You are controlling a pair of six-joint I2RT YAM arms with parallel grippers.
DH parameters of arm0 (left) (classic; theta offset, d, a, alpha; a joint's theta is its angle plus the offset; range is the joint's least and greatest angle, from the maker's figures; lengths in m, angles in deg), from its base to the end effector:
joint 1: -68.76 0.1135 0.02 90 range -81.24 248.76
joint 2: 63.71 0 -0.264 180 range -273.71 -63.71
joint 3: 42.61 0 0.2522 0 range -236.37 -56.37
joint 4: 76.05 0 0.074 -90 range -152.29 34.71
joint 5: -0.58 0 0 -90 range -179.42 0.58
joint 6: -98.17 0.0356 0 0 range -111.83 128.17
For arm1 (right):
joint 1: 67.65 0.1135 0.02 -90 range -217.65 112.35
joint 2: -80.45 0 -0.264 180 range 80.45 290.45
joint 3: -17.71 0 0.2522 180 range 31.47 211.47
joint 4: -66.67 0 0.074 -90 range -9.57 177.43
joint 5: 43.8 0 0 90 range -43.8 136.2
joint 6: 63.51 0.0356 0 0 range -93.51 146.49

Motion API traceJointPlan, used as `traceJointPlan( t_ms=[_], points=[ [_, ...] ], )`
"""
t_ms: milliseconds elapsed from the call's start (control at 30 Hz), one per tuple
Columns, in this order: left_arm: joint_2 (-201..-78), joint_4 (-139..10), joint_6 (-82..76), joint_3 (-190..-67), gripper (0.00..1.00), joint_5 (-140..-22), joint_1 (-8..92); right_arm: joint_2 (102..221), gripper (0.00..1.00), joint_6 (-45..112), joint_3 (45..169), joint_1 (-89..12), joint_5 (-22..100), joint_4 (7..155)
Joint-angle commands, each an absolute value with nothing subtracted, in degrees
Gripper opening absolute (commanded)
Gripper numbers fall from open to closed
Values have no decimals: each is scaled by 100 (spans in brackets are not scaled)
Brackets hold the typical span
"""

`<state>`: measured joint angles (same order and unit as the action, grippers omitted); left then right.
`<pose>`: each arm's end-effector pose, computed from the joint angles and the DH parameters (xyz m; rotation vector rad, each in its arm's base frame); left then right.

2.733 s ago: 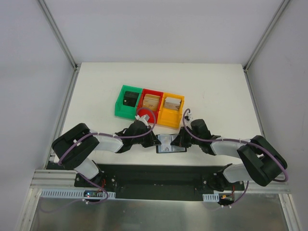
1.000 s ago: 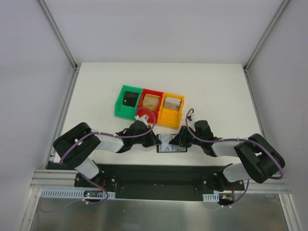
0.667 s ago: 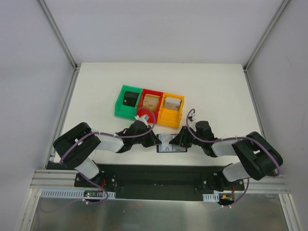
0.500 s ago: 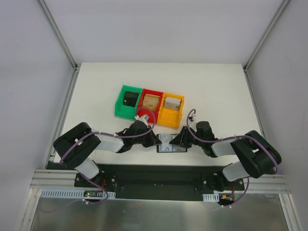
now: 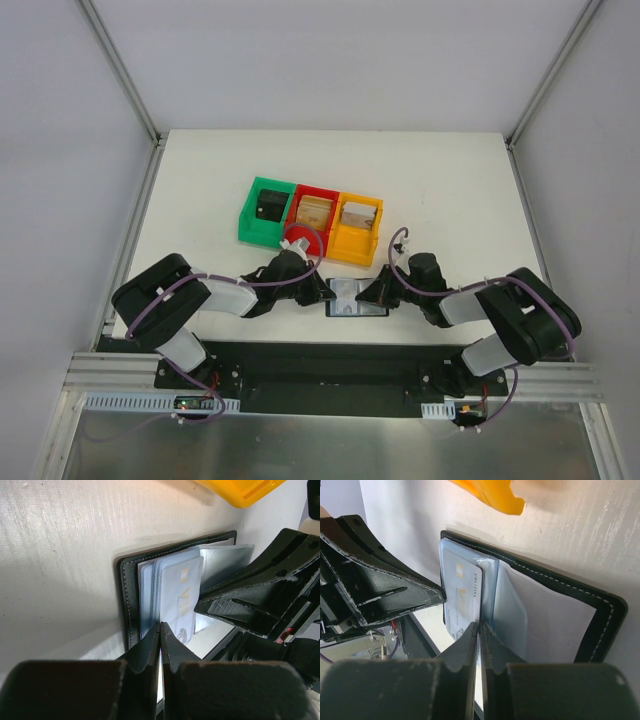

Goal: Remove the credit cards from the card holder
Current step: Remove the credit card from the card holder.

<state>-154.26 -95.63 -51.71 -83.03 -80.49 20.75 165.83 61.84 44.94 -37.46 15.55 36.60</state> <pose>0.1820 -0.2105 0.1284 -0.1402 2.3723 -1.2050 0.1846 0.1284 0.1132 -0.2624 2.2154 1.2221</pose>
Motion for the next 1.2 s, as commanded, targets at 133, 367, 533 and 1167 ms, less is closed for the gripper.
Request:
traceJointPlan(
  t_ms=[133, 367, 533, 1167],
  points=[
    [-15785, -8857, -5027, -8213, 0, -8212, 2007, 16615, 0, 6261, 4535, -3663, 1201, 3288],
    [-15732, -8830, -5080, -8142, 0, -8318, 2007, 16430, 0, 6235, 4421, -3768, 1192, 3288],
    [-15723, -8830, -5115, -8116, 0, -8362, 2007, 16342, 1, 6191, 4325, -3838, 1175, 3306],
    [-15802, -8830, -5089, -8160, 0, -8274, 2007, 16263, 20, 6147, 4271, -3970, 1060, 3402]
  ],
)
